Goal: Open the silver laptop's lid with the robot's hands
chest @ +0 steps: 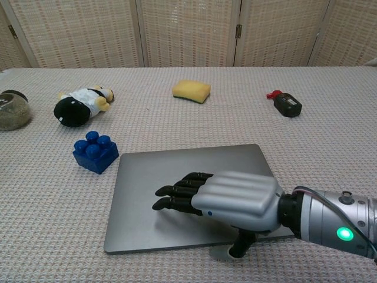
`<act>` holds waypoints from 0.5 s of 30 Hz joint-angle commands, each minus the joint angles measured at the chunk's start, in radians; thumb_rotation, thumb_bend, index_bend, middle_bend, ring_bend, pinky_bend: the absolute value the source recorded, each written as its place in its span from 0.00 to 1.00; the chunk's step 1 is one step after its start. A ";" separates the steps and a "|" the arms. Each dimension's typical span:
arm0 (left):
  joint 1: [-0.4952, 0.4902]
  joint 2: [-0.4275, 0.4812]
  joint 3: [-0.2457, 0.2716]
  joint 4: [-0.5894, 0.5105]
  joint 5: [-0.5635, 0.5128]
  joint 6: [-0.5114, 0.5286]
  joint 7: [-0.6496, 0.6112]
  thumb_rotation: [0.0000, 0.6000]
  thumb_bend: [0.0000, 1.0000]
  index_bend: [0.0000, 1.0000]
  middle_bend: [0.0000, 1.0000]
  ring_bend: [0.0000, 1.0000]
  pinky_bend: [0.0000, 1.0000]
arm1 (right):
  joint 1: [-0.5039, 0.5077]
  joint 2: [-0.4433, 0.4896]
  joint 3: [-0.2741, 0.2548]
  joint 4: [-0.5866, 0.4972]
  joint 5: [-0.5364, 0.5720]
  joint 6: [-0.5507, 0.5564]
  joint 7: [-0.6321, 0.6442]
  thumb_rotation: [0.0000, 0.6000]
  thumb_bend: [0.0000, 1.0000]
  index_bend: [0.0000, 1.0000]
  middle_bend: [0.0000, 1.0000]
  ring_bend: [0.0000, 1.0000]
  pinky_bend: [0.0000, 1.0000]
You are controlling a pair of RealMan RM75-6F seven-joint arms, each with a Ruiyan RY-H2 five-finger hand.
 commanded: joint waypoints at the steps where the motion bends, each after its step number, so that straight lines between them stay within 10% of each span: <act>1: 0.000 -0.001 0.000 0.002 0.000 0.000 -0.001 1.00 0.52 0.05 0.07 0.00 0.00 | 0.000 -0.002 0.003 0.002 0.003 -0.003 -0.002 1.00 0.37 0.00 0.00 0.00 0.00; 15: 0.003 -0.005 0.000 0.013 -0.006 0.001 -0.012 1.00 0.52 0.05 0.07 0.00 0.00 | 0.004 -0.017 0.022 0.012 0.023 -0.020 -0.028 1.00 0.37 0.00 0.00 0.00 0.00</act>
